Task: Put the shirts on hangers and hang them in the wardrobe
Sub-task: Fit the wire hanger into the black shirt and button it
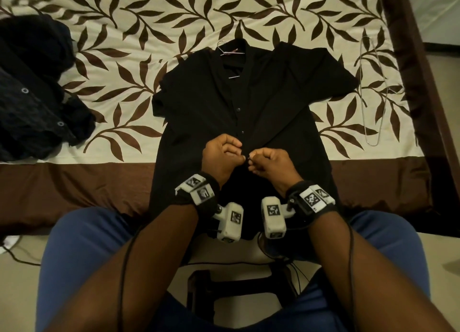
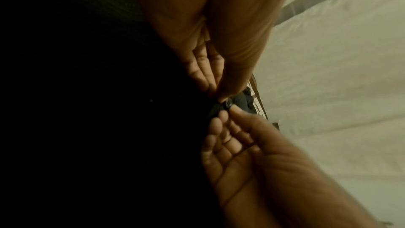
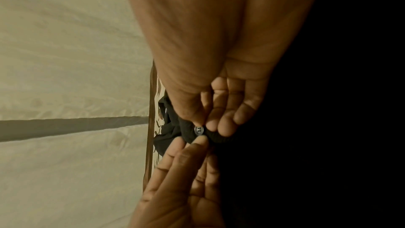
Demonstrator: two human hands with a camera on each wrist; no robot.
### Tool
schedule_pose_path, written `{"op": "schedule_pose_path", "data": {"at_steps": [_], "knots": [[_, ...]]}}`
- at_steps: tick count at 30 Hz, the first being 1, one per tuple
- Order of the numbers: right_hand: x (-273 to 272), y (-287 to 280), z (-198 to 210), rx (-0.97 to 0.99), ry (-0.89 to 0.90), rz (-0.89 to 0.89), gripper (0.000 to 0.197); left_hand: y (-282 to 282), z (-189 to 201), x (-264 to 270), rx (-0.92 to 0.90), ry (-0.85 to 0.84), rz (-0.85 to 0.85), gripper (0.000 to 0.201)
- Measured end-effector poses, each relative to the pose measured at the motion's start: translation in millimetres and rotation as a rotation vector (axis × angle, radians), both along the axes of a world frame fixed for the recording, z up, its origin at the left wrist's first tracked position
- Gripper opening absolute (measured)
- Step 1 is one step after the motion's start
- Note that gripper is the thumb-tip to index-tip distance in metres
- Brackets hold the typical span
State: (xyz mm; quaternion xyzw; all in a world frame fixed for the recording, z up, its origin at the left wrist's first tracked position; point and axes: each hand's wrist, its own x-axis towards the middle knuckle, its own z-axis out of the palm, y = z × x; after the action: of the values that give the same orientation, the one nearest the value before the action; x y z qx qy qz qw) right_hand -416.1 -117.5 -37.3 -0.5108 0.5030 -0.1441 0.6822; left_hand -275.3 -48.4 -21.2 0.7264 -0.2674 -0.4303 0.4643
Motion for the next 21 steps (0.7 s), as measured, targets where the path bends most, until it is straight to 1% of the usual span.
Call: {"op": "schedule_pose_path", "data": {"at_steps": [2, 4, 6, 8, 10, 11, 13, 15, 16, 17, 18, 19, 21], "knots": [[0, 0, -1, -0.095, 0.027, 0.015, 0.013, 0, -5, 0, 0.012, -0.113, 0.013, 0.031], [-1, -3, 2, -0.223, 0.075, 0.098, 0.014, 1, -10, 2, 0.046, -0.230, 0.012, 0.033], [-1, -13, 8, -0.339, 0.151, 0.206, 0.014, -1, -11, 11, 0.081, -0.291, -0.022, 0.036], [2, -36, 17, -0.446, 0.205, 0.227, 0.010, -6, -10, 28, 0.087, -0.323, -0.058, 0.032], [10, -74, 24, -0.570, 0.238, 0.160, 0.008, -15, -7, 56, 0.075, -0.430, -0.034, 0.021], [16, -96, 29, -0.639, 0.254, 0.132, 0.008, -19, -7, 75, 0.075, -0.534, -0.013, 0.020], [36, -140, 38, -0.759, 0.290, 0.133, 0.010, -30, -9, 117, 0.128, -0.764, 0.011, 0.032], [62, -181, 46, -0.796, 0.342, 0.208, 0.016, -41, -12, 160, 0.236, -0.905, 0.021, 0.042], [78, -199, 49, -0.803, 0.371, 0.261, 0.018, -46, -13, 178, 0.269, -0.956, 0.016, 0.044], [94, -216, 51, -0.818, 0.403, 0.319, 0.021, -50, -14, 195, 0.266, -0.975, -0.003, 0.043], [110, -230, 50, -0.838, 0.437, 0.377, 0.022, -54, -15, 208, 0.240, -0.931, -0.028, 0.040], [126, -242, 49, -0.855, 0.470, 0.431, 0.023, -58, -15, 218, 0.210, -0.851, -0.053, 0.038], [155, -260, 41, -0.869, 0.508, 0.512, 0.026, -65, -15, 230, 0.204, -0.706, -0.108, 0.039]]}}
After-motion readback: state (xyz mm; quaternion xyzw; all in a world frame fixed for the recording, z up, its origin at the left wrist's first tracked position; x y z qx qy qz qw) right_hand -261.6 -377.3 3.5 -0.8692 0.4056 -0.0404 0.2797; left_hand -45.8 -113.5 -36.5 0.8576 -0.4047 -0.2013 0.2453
